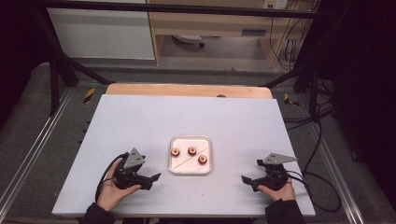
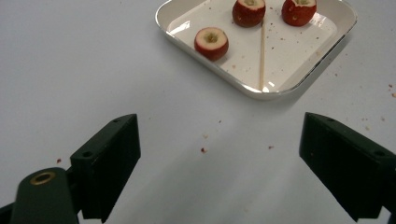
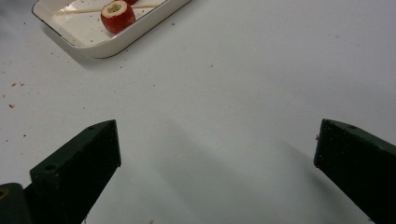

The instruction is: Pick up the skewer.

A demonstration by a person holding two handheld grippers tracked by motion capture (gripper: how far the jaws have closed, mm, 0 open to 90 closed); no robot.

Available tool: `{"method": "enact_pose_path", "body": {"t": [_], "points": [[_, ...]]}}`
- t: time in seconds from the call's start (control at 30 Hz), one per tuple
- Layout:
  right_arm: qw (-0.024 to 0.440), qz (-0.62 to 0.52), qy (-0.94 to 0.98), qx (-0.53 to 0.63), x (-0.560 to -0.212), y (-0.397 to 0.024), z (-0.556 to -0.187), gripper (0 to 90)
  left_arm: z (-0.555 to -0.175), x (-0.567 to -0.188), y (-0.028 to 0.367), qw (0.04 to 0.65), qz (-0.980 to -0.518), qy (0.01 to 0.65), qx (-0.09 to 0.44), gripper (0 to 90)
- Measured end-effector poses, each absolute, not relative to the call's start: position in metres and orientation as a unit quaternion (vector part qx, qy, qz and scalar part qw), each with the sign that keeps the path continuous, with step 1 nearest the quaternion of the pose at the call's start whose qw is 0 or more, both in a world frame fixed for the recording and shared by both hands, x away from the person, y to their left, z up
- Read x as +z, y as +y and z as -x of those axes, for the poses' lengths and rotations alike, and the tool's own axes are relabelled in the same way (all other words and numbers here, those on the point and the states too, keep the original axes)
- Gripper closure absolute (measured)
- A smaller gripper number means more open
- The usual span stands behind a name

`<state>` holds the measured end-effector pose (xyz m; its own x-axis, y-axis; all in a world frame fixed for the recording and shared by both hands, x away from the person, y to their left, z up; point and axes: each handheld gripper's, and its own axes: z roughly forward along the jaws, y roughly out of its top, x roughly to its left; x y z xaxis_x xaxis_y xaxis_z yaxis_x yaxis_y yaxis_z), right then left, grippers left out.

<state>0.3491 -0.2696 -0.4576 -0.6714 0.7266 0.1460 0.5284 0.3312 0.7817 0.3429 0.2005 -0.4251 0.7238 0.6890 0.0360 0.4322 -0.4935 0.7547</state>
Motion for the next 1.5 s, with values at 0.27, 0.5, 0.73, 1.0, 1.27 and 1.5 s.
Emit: {"method": "enact_pose_path", "body": {"t": [0.27, 0.5, 0.73, 1.0, 1.27, 1.5], "points": [[0.113, -0.389, 0.809, 0.425, -0.458, -0.268, -0.349, 1.1, -0.350, -0.417, 0.171, 0.373, -0.855, 0.319, 0.169, 13.6], [0.112, -0.388, 0.811, 0.424, -0.458, -0.268, -0.349, 1.2, -0.362, -0.413, 0.150, 0.366, -0.857, 0.324, 0.163, 16.6], [0.112, -0.388, 0.811, 0.424, -0.459, -0.268, -0.349, 1.3, -0.375, -0.415, 0.130, 0.355, -0.866, 0.322, 0.143, 24.5], [0.111, -0.388, 0.811, 0.423, -0.459, -0.268, -0.350, 1.3, -0.384, -0.425, 0.113, 0.334, -0.877, 0.317, 0.136, 37.2], [0.109, -0.387, 0.813, 0.421, -0.459, -0.268, -0.350, 1.3, -0.388, -0.436, 0.104, 0.311, -0.889, 0.310, 0.133, 58.6], [0.109, -0.387, 0.813, 0.421, -0.460, -0.268, -0.350, 1.3, -0.389, -0.439, 0.103, 0.318, -0.887, 0.309, 0.127, 72.8]]}}
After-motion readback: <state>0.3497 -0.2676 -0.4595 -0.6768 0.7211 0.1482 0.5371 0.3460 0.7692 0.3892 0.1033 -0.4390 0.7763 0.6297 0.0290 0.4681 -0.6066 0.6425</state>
